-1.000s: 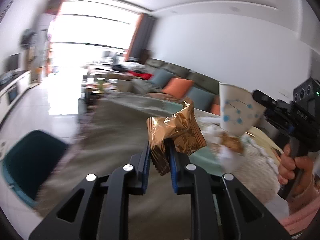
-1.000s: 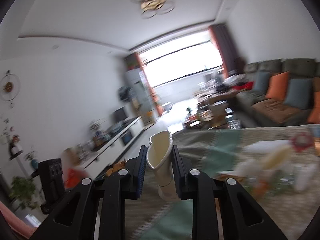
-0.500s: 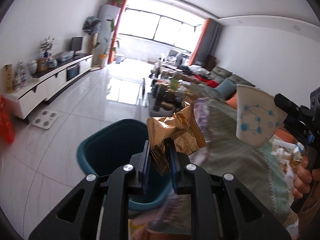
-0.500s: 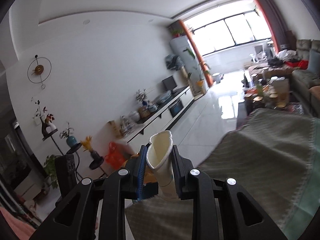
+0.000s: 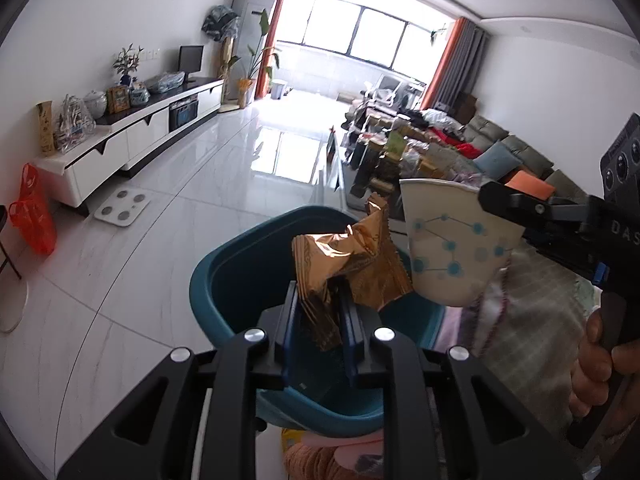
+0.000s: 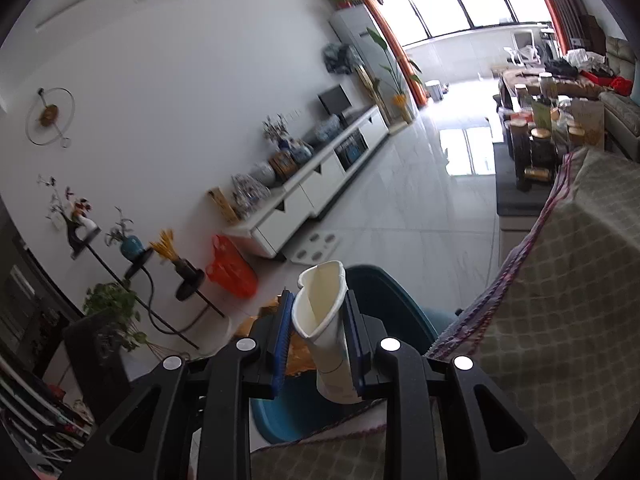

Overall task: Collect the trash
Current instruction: 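Carry wrapper and cup to the teal bin and release both, then grasp a gold wrapper with the left gripper while the right gripper grasps a plastic bag, then carry wrapper and bag to the teal bin and open both grippers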

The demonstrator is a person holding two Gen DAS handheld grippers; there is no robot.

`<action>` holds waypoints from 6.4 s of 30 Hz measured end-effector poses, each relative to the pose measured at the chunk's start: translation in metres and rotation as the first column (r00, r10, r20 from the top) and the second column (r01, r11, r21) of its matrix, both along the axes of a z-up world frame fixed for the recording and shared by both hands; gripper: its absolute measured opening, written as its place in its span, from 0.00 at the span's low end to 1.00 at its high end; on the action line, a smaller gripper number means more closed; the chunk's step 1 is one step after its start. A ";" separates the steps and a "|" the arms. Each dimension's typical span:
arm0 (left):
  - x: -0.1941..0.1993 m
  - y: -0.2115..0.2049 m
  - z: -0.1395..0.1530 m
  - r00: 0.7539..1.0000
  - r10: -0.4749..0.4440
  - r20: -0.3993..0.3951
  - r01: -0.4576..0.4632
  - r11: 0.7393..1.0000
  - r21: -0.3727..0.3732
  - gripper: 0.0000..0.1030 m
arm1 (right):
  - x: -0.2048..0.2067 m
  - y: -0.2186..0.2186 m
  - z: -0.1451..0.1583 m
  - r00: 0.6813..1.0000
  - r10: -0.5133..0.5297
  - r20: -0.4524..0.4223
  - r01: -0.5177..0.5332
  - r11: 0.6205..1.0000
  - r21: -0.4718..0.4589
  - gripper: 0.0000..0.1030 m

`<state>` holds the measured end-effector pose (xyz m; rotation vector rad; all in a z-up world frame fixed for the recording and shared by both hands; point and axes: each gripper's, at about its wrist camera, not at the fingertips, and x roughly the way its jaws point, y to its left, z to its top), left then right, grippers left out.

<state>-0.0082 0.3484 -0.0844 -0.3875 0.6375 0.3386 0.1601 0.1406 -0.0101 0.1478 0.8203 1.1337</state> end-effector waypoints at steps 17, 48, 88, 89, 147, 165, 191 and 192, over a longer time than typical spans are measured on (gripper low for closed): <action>-0.001 -0.011 0.012 0.999 0.004 0.051 -0.003 1.000 -0.013 0.48 | 0.000 -0.015 0.004 1.000 -0.004 -0.009 0.004 0.999 -0.044 0.53; 0.047 -0.306 0.037 0.632 -0.752 0.189 0.759 0.649 0.045 0.61 | -0.064 -0.346 0.036 0.778 -0.571 0.263 0.587 0.809 0.021 0.64; 0.092 -0.340 0.041 0.536 -0.806 0.253 0.844 0.516 -0.146 0.14 | -0.055 -0.402 -0.009 0.785 -0.613 0.092 0.607 0.790 0.088 0.14; 0.092 -0.336 0.042 0.543 -0.800 0.258 0.840 0.523 -0.145 0.14 | -0.054 -0.400 -0.007 0.786 -0.611 0.093 0.604 0.792 0.091 0.14; -0.065 -0.055 0.059 0.956 -0.188 0.224 0.213 0.973 -0.091 0.14 | -0.029 -0.110 0.015 0.993 0.002 0.115 -0.008 0.999 0.048 0.14; -0.050 -0.014 0.025 0.992 -0.064 0.108 0.078 0.989 -0.127 0.14 | -0.017 -0.033 -0.001 0.995 0.053 0.086 -0.048 0.997 -0.066 0.14; -0.027 -0.010 0.003 0.998 -0.012 0.070 0.022 0.987 -0.159 0.37 | -0.002 0.008 -0.030 0.998 0.016 -0.066 -0.025 0.990 -0.139 0.45; -0.027 -0.010 0.003 0.997 -0.012 0.071 0.023 0.987 -0.159 0.37 | -0.002 0.006 -0.030 0.998 0.014 -0.065 -0.023 0.991 -0.133 0.45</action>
